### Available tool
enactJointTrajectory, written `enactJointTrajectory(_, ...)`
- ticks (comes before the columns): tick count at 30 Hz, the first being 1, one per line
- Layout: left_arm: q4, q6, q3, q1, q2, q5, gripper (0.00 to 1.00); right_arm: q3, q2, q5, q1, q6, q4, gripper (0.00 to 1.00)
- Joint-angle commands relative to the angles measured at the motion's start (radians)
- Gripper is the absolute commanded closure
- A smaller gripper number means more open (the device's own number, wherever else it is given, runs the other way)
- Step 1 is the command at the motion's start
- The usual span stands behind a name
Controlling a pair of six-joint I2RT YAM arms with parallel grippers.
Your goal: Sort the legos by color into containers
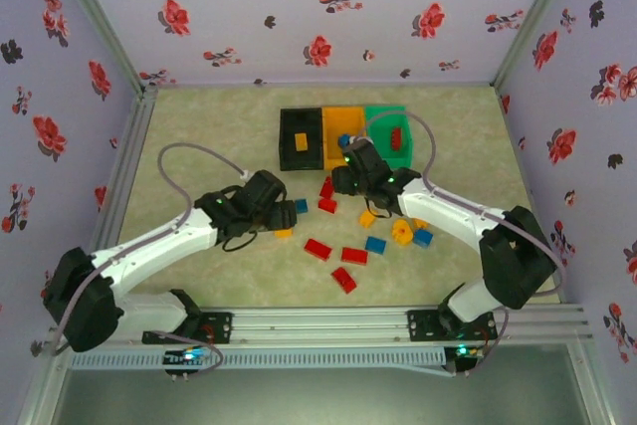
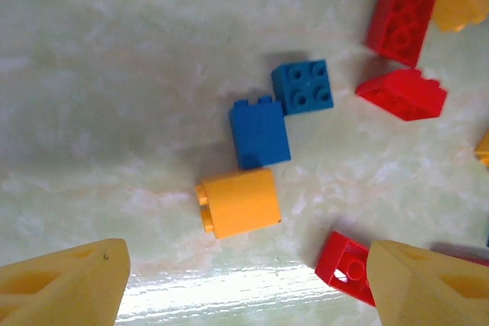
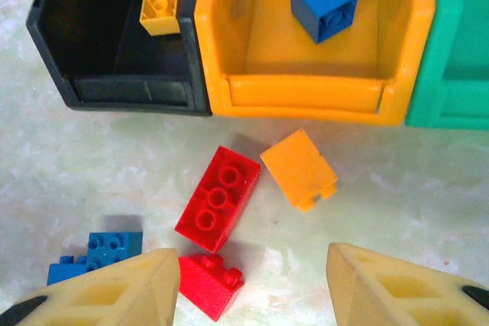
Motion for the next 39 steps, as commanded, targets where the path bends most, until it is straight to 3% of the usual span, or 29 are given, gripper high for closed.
enactJointTrajectory(1, 0.019, -0.106, -0.028, -0.025, 0.049, -0.027, 0.18, -0.015, -0.034, 0.017, 0.006, 0.052, 0.054, 0.47)
enactJointTrajectory(14, 0.003, -0.061, 0.034, -0.040, 0.237, -0.036, 0.18, -0.003, -0.052, 0.012, 0.030, 0.045, 0.030, 0.48)
enactJointTrajectory(26, 0.016, -0.024, 0.062, -0.039, 0.299, -0.029, 0.31, -0.013, -0.076, 0.024, 0.031, 0.043, 0.014, 0.50)
enactJointTrajectory(35, 0.031, -0.012, 0.072, -0.039, 0.335, -0.029, 0.35, -0.016, -0.076, 0.031, 0.037, 0.044, 0.011, 0.51)
enactJointTrajectory(39, 0.035, -0.010, 0.075, -0.039, 0.350, -0.029, 0.43, -0.018, -0.078, 0.033, 0.037, 0.042, 0.010, 0.51)
